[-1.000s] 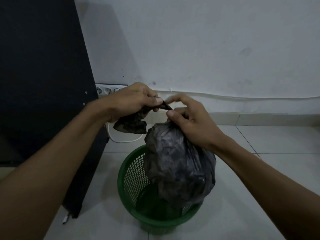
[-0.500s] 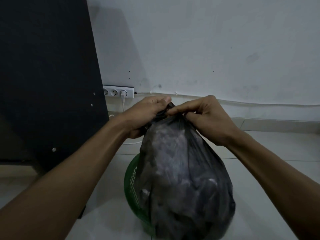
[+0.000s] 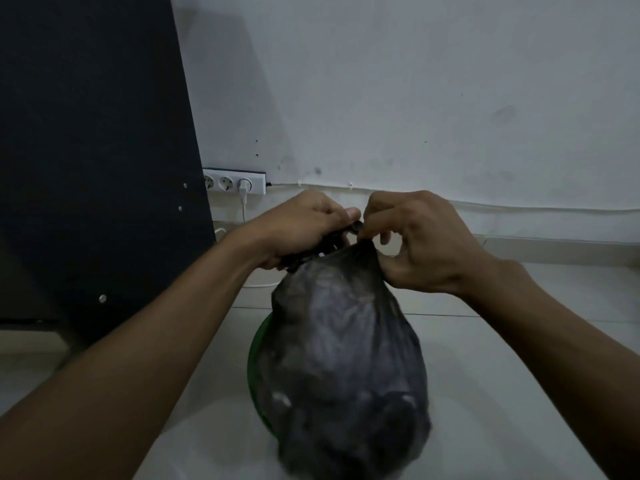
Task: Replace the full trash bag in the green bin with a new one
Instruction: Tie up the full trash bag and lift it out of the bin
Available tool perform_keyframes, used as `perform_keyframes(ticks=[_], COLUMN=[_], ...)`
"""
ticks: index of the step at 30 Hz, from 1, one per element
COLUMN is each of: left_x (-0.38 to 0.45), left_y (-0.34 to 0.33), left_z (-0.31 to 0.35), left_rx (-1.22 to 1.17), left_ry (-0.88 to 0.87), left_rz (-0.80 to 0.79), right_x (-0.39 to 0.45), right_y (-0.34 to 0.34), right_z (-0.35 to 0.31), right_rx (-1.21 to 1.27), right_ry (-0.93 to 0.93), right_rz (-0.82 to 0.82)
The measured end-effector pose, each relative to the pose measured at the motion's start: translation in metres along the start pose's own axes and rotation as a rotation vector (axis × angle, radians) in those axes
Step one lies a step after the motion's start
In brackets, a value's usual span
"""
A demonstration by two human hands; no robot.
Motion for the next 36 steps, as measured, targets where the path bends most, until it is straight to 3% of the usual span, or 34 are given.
perform_keyframes(ticks=[4, 10, 17, 23, 27, 31, 36], left_x=[0.003, -0.007, -0.004, -0.004, -0.003, -0.003, -0.014], left_y=[0.011, 0.015, 0.008, 0.006, 0.009, 0.006, 0.002], left_z=[0.014, 0.028, 0.024, 0.018, 0.015, 0.018, 0.025], left_rx=[0.363, 0.459, 0.190, 0.078, 0.125, 0.363, 0.458], left_ry=[-0.150, -0.205, -0.111, -0.004, -0.039, -0.089, -0.209], left_rz=[0.184, 0.447, 0.322, 0.241, 0.276, 0.397, 0.437], right_x=[0.003, 0.003, 0.009, 0.007, 0.009, 0.018, 0.021], right_y=[0.001, -0.001, 0.001, -0.004, -0.004, -0.004, -0.005], right_z=[0.001, 0.000, -0.006, -0.006, -0.011, -0.017, -0.011], right_rx=[-0.020, -0.001, 0.127, 0.167, -0.033, -0.241, -0.115], right_ry=[-0.048, -0.075, -0.018, -0.074, -0.071, -0.095, -0.354], right_rz=[0.003, 0.118, 0.330, 0.156, 0.025, -0.059, -0.009])
Point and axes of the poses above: each hand's wrist, its own x-axis towards the middle knuckle, its own y-axis out of the back of the hand, z = x × y, the point moved 2 cm from there along x, towards the middle knuckle, and after that the axes turned 12 degrees about y, right-handed, at the moved point
